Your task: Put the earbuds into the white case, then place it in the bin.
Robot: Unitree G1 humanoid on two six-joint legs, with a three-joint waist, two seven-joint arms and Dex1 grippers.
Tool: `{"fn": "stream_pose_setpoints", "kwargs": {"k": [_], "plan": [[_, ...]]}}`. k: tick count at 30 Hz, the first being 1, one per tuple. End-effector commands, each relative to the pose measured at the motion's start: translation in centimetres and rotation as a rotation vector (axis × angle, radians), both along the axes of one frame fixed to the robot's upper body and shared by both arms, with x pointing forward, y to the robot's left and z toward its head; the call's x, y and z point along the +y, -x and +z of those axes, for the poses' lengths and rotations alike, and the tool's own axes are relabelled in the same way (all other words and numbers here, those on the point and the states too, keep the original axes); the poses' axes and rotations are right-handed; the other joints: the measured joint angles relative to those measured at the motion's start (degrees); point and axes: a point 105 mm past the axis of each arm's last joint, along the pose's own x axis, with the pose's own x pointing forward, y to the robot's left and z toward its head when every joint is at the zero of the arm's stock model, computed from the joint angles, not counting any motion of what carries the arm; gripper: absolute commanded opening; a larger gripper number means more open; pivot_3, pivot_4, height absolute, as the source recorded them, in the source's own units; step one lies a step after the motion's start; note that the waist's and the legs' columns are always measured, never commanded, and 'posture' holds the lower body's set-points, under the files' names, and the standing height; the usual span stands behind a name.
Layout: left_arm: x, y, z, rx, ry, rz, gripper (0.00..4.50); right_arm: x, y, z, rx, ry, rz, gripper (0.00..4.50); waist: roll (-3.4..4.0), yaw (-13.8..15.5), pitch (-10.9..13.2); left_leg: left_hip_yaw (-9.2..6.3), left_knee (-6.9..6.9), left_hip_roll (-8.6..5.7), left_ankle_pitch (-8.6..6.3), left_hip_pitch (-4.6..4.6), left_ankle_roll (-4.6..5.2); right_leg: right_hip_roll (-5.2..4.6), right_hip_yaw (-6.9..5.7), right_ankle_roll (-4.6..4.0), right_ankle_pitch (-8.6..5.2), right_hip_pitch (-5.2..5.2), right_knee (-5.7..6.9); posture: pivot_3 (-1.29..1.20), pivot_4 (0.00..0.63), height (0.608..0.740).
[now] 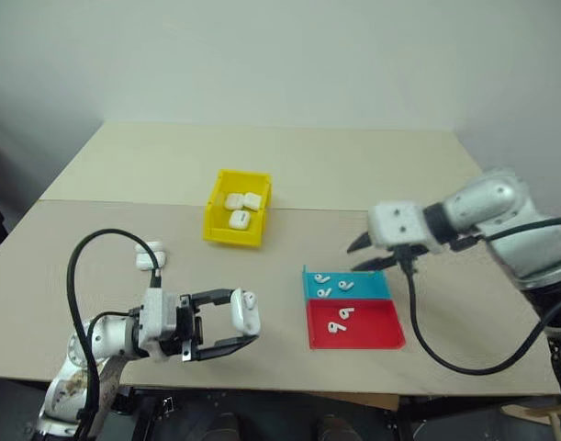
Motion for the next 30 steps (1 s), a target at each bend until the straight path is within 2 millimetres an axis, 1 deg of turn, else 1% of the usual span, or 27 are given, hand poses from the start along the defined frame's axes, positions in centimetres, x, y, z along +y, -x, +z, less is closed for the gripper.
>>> {"fn": "stream_pose_setpoints", "kwargs": {"k": [1, 3, 7, 10, 13, 26, 30], "plan": [[-0.6, 0.6, 0.7, -0.068, 0.01, 0.018, 2.78, 0.1, -0.6, 0.1, -0.089, 0.139, 0.121, 1.84, 0.0, -0.01, 0.0, 0.01, 0.0, 0.0, 0.0, 0.0, 0.0, 0.0, 0.0, 0.0, 0.0, -0.01, 0.0, 0.0, 0.15, 0.74], [-0.9, 0.7, 0.7, -0.066, 0.024, 0.028, 2.78, 0.4, -1.1, -0.6, -0.098, 0.199, 0.177, 1.84, 0.01, -0.08, 0.0, 0.01, 0.0, 0.01, 0.0, 0.01, 0.0, 0.01, 0.01, -0.01, 0.01, -0.02, 0.02, 0.0, 0.15, 0.74], [-1.1, 0.9, 0.6, -0.069, 0.022, 0.04, 2.78, 1.1, -1.7, -1.3, -0.116, 0.26, 0.275, 1.84, 0.01, -0.2, 0.01, 0.01, 0.0, 0.03, 0.0, 0.02, 0.0, 0.02, 0.01, -0.03, 0.02, -0.01, 0.03, 0.0, 0.15, 0.74], [-1.1, 0.9, 0.5, -0.073, 0.015, 0.052, 2.78, 1.2, -2.5, -2.0, -0.132, 0.318, 0.305, 1.84, 0.01, -0.21, 0.01, 0.02, 0.0, 0.02, 0.0, 0.02, 0.0, 0.02, 0.01, -0.05, 0.03, 0.0, 0.03, 0.0, 0.15, 0.74], [-0.9, 1.0, 0.7, -0.068, 0.022, 0.062, 2.78, 1.3, -2.9, -2.8, -0.132, 0.361, 0.344, 1.84, 0.02, -0.17, 0.01, 0.02, 0.0, 0.02, 0.0, 0.03, 0.0, 0.02, 0.01, -0.05, 0.04, -0.01, 0.04, 0.0, 0.15, 0.74], [-1.1, 0.9, 0.6, -0.085, 0.006, 0.073, 2.78, 1.8, -4.0, -5.1, -0.114, 0.432, 0.38, 1.84, 0.04, -0.15, 0.02, 0.03, 0.0, 0.02, 0.0, 0.07, 0.0, 0.02, 0.0, -0.07, 0.05, 0.02, 0.08, 0.0, 0.15, 0.74], [-1.2, 0.8, 0.6, -0.088, 0.006, 0.076, 2.78, 2.0, -4.3, -5.4, -0.122, 0.437, 0.382, 1.84, 0.04, -0.14, 0.02, 0.03, 0.0, 0.02, 0.0, 0.08, 0.0, 0.02, 0.01, -0.08, 0.05, 0.03, 0.09, 0.0, 0.15, 0.74]]}}
